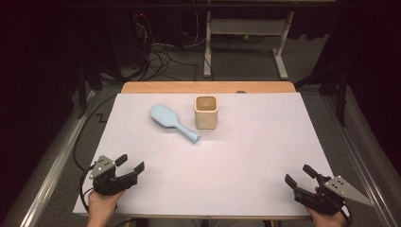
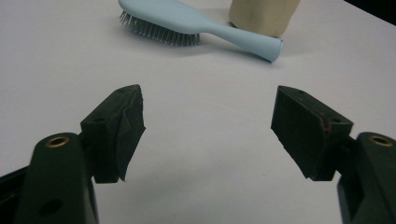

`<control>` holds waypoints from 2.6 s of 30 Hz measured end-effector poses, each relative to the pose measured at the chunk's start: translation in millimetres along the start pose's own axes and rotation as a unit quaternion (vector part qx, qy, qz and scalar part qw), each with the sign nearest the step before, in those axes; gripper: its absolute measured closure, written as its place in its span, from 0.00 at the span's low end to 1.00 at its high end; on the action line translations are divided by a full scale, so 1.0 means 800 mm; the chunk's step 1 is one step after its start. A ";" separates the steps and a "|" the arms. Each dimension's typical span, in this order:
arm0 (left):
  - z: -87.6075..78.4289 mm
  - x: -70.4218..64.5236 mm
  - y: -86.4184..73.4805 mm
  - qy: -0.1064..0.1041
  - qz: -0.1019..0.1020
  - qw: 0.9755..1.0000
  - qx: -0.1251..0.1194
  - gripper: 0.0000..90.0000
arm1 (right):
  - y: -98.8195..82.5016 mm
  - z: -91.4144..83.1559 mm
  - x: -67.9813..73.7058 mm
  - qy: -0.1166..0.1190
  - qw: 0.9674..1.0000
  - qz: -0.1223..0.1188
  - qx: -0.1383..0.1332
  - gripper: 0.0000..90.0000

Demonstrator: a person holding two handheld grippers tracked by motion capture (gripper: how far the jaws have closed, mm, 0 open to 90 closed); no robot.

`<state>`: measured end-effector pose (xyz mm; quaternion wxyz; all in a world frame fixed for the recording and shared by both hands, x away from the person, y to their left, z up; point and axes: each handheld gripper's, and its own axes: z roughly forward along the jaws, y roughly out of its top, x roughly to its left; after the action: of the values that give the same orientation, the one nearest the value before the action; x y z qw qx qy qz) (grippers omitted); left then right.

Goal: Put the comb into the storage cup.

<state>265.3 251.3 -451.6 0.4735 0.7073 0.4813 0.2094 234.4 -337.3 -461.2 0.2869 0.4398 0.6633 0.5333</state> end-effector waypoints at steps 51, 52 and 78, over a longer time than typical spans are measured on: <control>0.066 -0.035 0.033 -0.038 0.023 0.999 0.011 0.31 | 0.000 0.000 0.002 0.005 1.000 0.001 0.000 0.25; 0.067 -0.036 0.034 -0.038 0.024 0.999 0.011 0.31 | 0.000 0.000 0.002 0.005 1.000 0.002 0.000 0.25; 0.095 -0.055 0.062 -0.049 0.041 0.998 0.010 0.32 | 0.000 0.000 0.002 0.007 1.000 0.000 -0.001 0.25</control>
<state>326.8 173.0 -436.2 0.4805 0.7407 0.4298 0.1888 233.7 -336.0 -460.8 0.2832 0.4357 0.6646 0.5368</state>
